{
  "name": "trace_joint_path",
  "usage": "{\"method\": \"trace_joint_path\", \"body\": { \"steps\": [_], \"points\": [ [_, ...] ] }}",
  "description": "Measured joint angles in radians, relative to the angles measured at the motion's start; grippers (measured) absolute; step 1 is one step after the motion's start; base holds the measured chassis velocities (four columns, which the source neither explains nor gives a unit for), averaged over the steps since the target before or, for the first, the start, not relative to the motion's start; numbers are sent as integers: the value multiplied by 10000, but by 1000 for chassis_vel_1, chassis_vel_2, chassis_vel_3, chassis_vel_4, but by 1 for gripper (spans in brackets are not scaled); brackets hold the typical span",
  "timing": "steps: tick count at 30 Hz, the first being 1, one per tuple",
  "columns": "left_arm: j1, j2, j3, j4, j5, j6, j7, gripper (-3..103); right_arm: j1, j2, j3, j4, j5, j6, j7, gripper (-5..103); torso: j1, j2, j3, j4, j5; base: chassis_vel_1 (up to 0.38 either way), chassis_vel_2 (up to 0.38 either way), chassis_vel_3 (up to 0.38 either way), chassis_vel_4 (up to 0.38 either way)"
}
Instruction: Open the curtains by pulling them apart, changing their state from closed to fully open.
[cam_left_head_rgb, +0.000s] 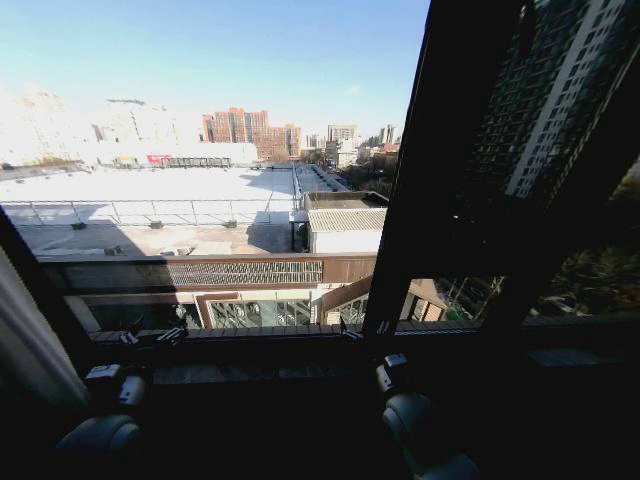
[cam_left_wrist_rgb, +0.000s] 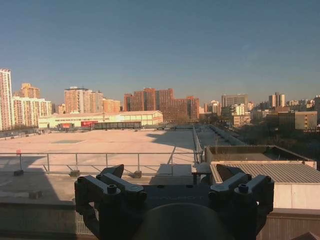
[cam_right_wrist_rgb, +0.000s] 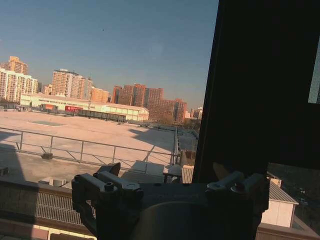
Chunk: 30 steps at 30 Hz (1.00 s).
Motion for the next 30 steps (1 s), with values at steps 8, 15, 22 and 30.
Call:
{"method": "trace_joint_path", "body": {
  "steps": [8, 15, 22, 30],
  "points": [
    [113, -148, -25, -99, 143, -22, 2, 100, -70, 17, 0, -6, 15, -5, 0, 100, -1, -1, 0, -2, 2, -372, -346, 363, 354],
    [156, -171, -25, -137, 162, -52, 15, 100, -75, 0, 6, 20, 21, -9, 44, 100, -1, 0, 0, -2, 3, -364, -344, 351, 348],
    [171, -177, -4, -141, 182, -66, 23, 100, -81, -6, 5, 54, 26, -10, 135, 100, 0, -1, 0, -1, 3, -341, -359, 330, 357],
    [200, -185, -17, -190, 180, -89, 27, 100, -70, 4, -3, 52, 143, -18, 292, 100, 1, 0, 1, -3, 1, -349, -370, 339, 371]
  ]
}}
